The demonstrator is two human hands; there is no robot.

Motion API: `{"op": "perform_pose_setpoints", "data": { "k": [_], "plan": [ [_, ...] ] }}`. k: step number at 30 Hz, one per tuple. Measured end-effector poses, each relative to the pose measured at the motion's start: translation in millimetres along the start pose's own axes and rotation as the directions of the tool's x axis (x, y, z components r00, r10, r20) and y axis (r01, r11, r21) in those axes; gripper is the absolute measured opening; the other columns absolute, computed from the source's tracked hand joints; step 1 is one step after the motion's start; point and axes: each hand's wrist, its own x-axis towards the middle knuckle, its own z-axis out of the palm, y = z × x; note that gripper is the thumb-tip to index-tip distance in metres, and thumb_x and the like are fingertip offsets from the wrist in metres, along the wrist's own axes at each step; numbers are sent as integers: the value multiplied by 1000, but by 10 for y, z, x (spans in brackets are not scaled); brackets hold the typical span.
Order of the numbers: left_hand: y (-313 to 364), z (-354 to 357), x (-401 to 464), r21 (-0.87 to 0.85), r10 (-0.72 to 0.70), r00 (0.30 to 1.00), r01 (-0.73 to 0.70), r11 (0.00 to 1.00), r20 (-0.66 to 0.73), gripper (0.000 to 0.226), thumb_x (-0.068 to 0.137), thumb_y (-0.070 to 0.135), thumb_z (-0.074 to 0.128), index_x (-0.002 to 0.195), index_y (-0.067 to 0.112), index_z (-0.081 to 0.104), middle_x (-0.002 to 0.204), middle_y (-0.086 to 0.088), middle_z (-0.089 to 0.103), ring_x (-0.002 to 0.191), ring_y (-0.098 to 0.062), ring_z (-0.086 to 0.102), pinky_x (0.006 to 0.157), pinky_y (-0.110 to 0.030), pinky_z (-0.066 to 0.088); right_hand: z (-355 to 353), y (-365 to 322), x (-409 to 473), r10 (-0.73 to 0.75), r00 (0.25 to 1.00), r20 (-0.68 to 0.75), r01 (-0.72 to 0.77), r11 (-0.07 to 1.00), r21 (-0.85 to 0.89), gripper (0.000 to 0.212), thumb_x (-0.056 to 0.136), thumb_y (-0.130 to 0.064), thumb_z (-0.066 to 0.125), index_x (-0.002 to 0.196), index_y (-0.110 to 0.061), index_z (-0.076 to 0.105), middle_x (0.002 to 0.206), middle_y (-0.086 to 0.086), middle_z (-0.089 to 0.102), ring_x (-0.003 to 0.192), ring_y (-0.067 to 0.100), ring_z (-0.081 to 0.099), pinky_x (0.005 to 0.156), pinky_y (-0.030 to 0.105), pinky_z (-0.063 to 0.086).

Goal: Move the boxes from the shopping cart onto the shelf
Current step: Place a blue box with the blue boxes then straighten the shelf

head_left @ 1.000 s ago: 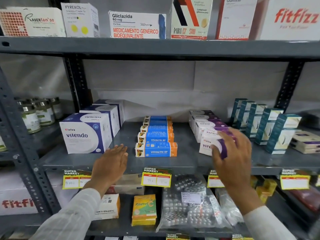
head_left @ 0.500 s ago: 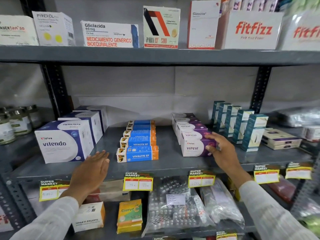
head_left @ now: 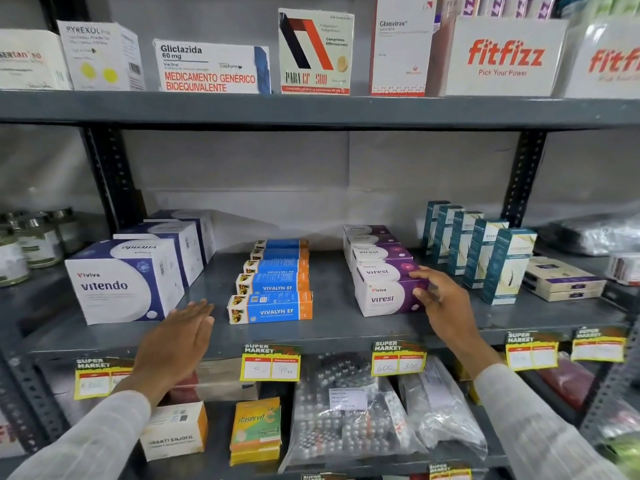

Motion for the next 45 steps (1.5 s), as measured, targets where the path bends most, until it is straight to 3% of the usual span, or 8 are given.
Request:
{"op": "perform_pose_setpoints", "data": {
  "k": [4,12,25,29,33,38,41,45],
  "plan": [
    [4,8,4,7,-6,1000,6,1000,-5,72,95,60,14,150,28,47,161,3,42,149,-27,38,115,-50,40,24,-153,-59,52,997,-53,-54,998,-41,42,91,-14,73,130,-20,61,141,5,57,124,20,57,93,31,58],
    [3,28,22,16,-9,1000,9,1000,-10,69,96,59,17,149,28,49,160,2,42,148,-28,39,114,-52,42,589,-584,-222,254,958,-132,-276,943,-189,131,48,-86,74,149,-23,20,156,15,20,138,42,38,107,54,48],
    [-27,63,29,-4,10,999,-10,1000,-53,79,95,67,9,146,25,53,158,1,46,147,-29,41,113,-53,43,597,-567,-219,188,945,-267,-249,945,-215,114,52,-74,78,139,-17,32,136,13,34,113,36,51,92,51,55],
    [-87,89,53,3,7,998,-7,1000,-70,97,86,77,-6,146,28,53,157,2,48,146,-27,44,113,-52,44,602,-570,-215,201,942,-268,-265,936,-232,117,51,-77,77,139,-16,31,137,15,35,113,36,51,93,50,55],
    [-2,26,-7,-81,-40,997,34,996,-64,80,94,71,12,145,26,54,154,-3,52,141,-31,50,106,-52,49,519,-603,-257,214,955,-205,-255,946,-199,120,55,-82,73,146,-20,23,150,17,24,132,42,38,106,54,47],
    [537,-230,-164,-482,-283,840,29,876,-463,60,102,55,30,139,16,58,140,-16,62,122,-38,59,86,-50,52,-72,-573,-384,38,941,-335,-56,997,-45,78,85,-48,75,145,-17,37,147,8,39,137,25,40,112,45,42],
    [1242,-262,-240,-415,-41,842,-221,883,-538,46,101,38,40,138,18,58,138,-9,64,123,-26,61,95,-42,50,-461,-343,-372,20,835,-550,-21,1000,5,54,89,-23,74,135,-12,48,133,8,49,125,23,48,107,46,45],
    [2074,34,-246,-201,360,886,-424,883,-291,53,101,42,34,146,21,53,155,1,51,146,-12,41,114,-26,28,-765,98,-275,188,784,-592,-176,981,79,53,87,-20,72,134,-21,46,130,-3,45,121,20,47,106,48,45]
  ]
}}
